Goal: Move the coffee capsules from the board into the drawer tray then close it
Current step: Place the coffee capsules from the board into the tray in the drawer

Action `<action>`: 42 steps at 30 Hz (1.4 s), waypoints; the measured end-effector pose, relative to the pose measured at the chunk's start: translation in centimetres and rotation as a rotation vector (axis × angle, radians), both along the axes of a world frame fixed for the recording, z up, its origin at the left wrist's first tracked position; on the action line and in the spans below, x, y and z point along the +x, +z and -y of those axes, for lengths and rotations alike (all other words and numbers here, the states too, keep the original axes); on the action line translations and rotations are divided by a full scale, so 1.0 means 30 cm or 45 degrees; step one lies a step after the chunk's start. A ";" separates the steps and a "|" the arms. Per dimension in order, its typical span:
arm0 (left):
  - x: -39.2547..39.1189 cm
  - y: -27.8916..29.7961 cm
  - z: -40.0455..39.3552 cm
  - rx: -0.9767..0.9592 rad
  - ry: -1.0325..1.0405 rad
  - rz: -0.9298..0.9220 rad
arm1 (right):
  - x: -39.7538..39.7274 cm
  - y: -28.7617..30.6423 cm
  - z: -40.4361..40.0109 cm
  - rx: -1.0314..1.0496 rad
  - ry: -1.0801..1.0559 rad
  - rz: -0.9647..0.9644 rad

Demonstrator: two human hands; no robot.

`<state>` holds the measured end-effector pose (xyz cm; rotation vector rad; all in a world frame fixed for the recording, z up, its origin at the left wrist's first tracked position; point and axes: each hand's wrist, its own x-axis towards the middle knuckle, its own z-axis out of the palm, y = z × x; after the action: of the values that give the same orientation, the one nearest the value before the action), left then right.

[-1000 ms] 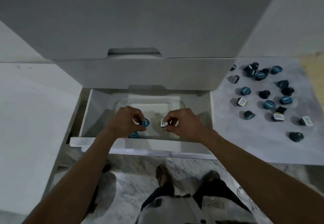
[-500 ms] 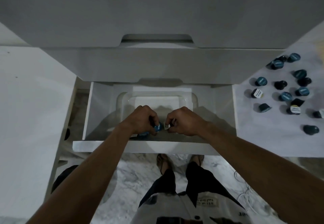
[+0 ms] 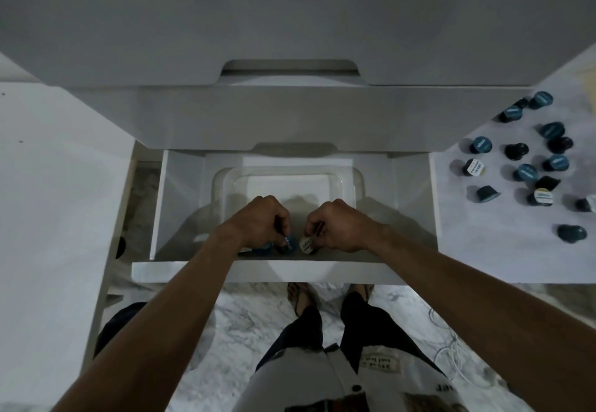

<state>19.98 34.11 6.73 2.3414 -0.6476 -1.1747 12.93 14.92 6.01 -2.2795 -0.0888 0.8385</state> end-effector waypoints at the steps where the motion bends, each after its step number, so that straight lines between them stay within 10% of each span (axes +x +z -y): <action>1: 0.000 -0.002 -0.001 0.000 -0.003 0.004 | 0.001 -0.002 -0.003 0.003 -0.003 -0.001; 23: -0.026 0.190 0.152 -0.279 0.189 0.380 | -0.100 0.228 0.158 0.255 -0.724 0.381; 34: -0.371 0.399 0.820 -0.725 0.372 0.568 | -0.503 0.379 0.844 0.295 -1.088 0.666; 42: -0.643 0.095 1.257 -0.492 0.478 0.530 | -0.773 0.164 1.375 -0.251 -1.042 0.410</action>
<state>0.70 -3.59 9.57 2.2437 -0.4812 -0.3610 -10.27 -26.34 10.92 -2.2990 0.7590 0.0514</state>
